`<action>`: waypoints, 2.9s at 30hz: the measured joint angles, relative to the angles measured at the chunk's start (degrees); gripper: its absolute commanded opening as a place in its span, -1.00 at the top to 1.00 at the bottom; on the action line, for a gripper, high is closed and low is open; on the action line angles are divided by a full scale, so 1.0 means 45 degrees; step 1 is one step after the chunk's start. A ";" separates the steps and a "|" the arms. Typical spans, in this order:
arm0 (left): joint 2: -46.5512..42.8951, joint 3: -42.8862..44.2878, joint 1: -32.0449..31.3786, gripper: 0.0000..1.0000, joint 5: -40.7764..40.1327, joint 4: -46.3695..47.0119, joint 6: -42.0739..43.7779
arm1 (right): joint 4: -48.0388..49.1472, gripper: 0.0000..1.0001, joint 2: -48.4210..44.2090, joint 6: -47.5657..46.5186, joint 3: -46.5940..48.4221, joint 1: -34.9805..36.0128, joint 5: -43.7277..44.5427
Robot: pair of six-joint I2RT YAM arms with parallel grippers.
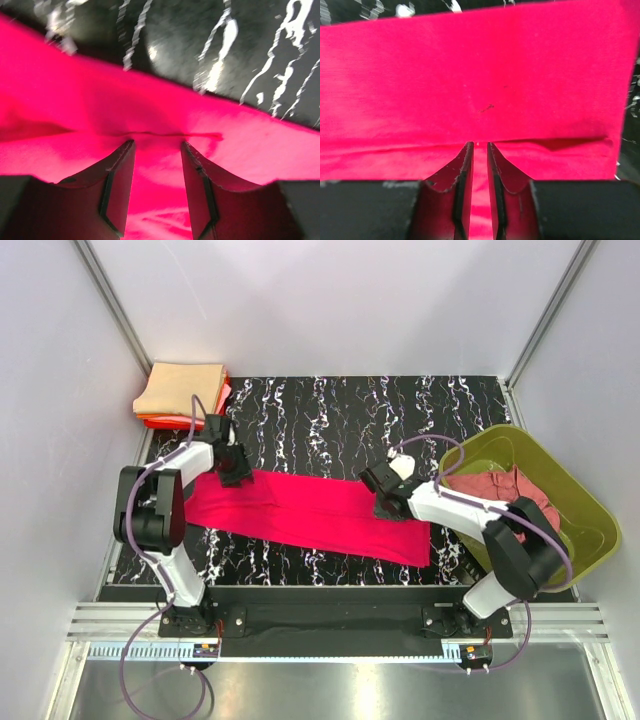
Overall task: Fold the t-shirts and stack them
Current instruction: Fold the tshirt
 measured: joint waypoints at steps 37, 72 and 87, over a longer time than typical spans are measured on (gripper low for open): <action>0.8500 1.1094 -0.2283 0.05 0.2812 0.1773 -0.2637 | 0.0243 0.46 -0.2715 -0.1744 0.2273 -0.0015 0.1234; 0.3327 0.4328 -0.1316 0.09 0.2307 0.1855 -0.1661 | -0.0015 0.40 -0.5100 -0.2210 0.2259 -0.0083 -0.1443; 0.5309 0.6577 -0.0937 0.17 0.0976 0.1122 -0.1758 | -0.0102 0.40 -0.3560 -0.2448 0.2662 -0.0087 -0.1282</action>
